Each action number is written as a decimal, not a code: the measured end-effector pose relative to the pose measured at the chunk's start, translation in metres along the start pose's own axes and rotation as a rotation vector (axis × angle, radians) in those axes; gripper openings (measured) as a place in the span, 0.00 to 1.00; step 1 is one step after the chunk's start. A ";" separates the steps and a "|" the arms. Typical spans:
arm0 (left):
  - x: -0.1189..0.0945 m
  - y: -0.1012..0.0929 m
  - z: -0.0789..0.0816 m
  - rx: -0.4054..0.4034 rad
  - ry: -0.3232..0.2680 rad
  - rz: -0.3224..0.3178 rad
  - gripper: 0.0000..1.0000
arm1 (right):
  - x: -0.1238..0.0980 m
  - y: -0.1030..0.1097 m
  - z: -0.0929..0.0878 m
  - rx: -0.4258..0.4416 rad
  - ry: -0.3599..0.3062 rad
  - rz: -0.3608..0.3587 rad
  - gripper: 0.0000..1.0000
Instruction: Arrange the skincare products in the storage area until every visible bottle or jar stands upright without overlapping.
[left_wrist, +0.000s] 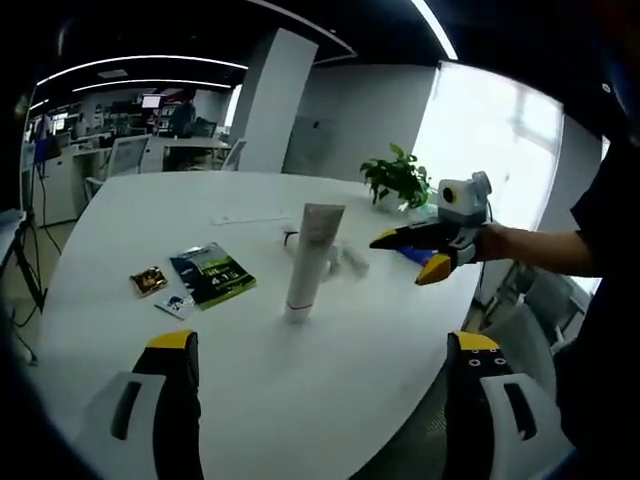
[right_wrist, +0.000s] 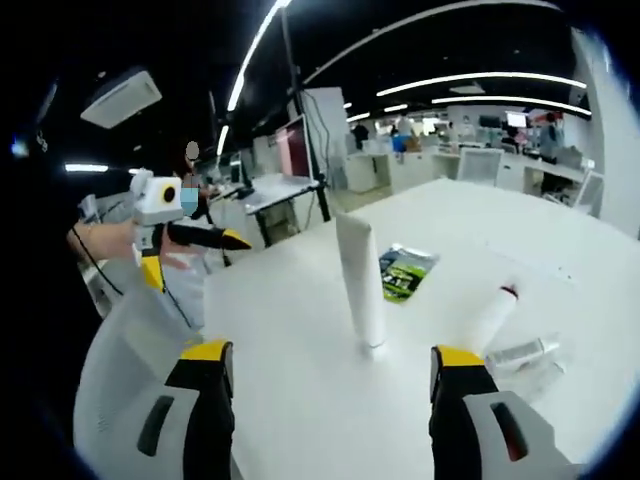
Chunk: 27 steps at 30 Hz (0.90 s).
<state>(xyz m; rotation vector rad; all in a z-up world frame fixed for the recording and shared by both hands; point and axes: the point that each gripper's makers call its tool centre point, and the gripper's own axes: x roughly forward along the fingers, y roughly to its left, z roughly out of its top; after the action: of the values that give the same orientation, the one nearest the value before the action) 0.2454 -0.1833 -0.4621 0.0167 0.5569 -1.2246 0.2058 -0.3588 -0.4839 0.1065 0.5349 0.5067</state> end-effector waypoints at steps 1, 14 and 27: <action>-0.001 0.000 0.000 -0.002 -0.001 0.001 0.95 | -0.003 0.004 -0.004 0.002 0.007 -0.009 0.82; -0.010 0.001 -0.011 -0.029 0.025 0.026 0.95 | -0.039 0.019 -0.036 0.106 -0.001 -0.084 0.96; -0.008 -0.003 -0.006 -0.064 0.006 0.039 0.96 | -0.063 0.026 -0.067 0.229 0.020 -0.147 0.99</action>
<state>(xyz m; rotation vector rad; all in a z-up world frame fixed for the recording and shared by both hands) 0.2389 -0.1753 -0.4627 -0.0228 0.5977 -1.1690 0.1135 -0.3688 -0.5070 0.2793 0.6142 0.3023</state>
